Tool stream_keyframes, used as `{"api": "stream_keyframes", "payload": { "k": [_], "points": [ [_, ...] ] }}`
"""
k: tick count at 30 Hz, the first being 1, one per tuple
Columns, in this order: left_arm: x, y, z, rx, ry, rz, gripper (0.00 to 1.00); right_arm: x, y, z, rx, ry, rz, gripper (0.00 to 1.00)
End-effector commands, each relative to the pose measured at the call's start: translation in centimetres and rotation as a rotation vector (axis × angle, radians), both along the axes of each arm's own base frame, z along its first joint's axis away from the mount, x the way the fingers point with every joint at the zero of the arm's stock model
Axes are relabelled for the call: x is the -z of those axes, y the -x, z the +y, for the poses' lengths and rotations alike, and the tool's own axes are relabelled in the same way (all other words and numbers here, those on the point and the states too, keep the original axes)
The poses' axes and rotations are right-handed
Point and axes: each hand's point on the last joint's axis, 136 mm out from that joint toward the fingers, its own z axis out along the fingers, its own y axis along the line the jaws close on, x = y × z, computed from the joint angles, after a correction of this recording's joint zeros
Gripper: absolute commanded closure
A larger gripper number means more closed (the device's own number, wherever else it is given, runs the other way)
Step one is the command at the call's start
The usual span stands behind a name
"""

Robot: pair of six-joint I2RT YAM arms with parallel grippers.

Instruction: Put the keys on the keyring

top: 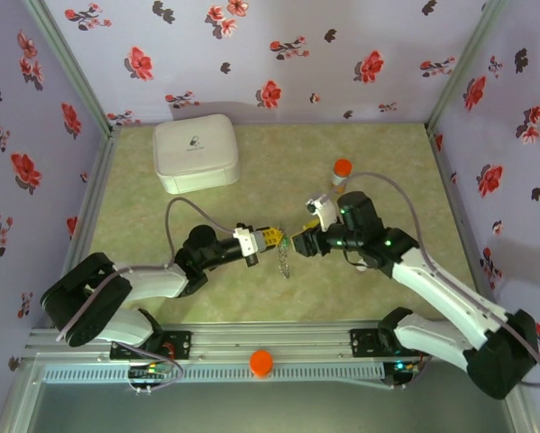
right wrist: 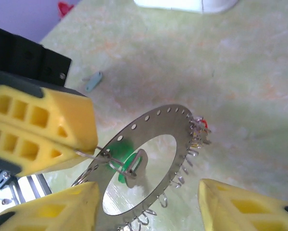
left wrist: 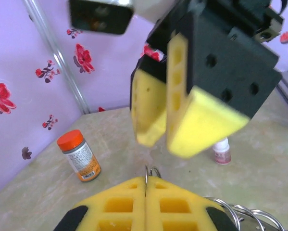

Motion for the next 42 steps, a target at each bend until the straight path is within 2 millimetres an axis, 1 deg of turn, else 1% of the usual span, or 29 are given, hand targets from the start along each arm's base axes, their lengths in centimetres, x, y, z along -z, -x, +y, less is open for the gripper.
{"api": "stream_keyframes", "payload": {
  "k": [1, 3, 5, 6, 9, 13, 17, 21, 24, 26, 29, 32, 39, 42],
  "points": [
    [-3.0, -0.1, 0.4, -0.005, 0.148, 0.056, 1.00, -1.0, 0.6, -0.3, -0.041, -0.036, -0.111, 0.41],
    [-2.6, -0.4, 0.3, -0.001, 0.153, 0.107, 1.00, -1.9, 1.4, 0.0, -0.091, -0.083, -0.181, 0.42],
    [-2.3, -0.3, 0.2, 0.026, 0.152, 0.142, 1.00, -2.7, 2.3, 0.5, -0.180, -0.110, -0.273, 0.44],
    [-2.2, -0.2, 0.2, 0.035, 0.152, 0.155, 1.00, -2.9, 2.3, 0.6, -0.190, -0.111, -0.306, 0.45],
    [-2.1, 0.5, 0.1, 0.073, 0.150, 0.173, 1.00, -2.7, 2.1, 0.4, -0.226, -0.050, -0.396, 0.49],
    [-1.9, 1.6, 0.1, 0.129, 0.132, 0.170, 1.00, -1.5, 1.9, 0.1, -0.278, 0.056, -0.458, 0.59],
    [-1.6, 1.9, 0.0, 0.149, 0.122, 0.164, 1.00, -0.5, 2.2, 0.4, -0.340, 0.123, -0.465, 0.59],
    [-1.9, 2.1, 0.0, 0.157, 0.123, 0.143, 1.00, -0.3, 2.0, 1.1, -0.353, 0.120, -0.485, 0.61],
    [-1.9, 2.0, 0.2, 0.152, 0.121, 0.136, 1.00, 0.0, 1.5, 1.7, -0.347, 0.121, -0.472, 0.62],
    [-1.7, 1.9, 0.3, 0.146, 0.115, 0.142, 1.00, 0.1, 1.6, 2.2, -0.358, 0.107, -0.458, 0.62],
    [-1.6, 1.9, 0.4, 0.145, 0.114, 0.143, 1.00, 0.2, 1.7, 2.7, -0.377, 0.095, -0.454, 0.66],
    [-1.6, 1.9, 0.4, 0.145, 0.112, 0.139, 1.00, 0.1, 1.7, 2.6, -0.376, 0.101, -0.459, 0.69],
    [-1.8, 2.0, 0.6, 0.144, 0.116, 0.131, 1.00, -0.5, 2.0, 2.4, -0.395, 0.115, -0.470, 0.69],
    [-1.9, 2.1, 0.7, 0.142, 0.117, 0.129, 1.00, -0.4, 2.2, 2.7, -0.419, 0.112, -0.457, 0.73]
  ]
}}
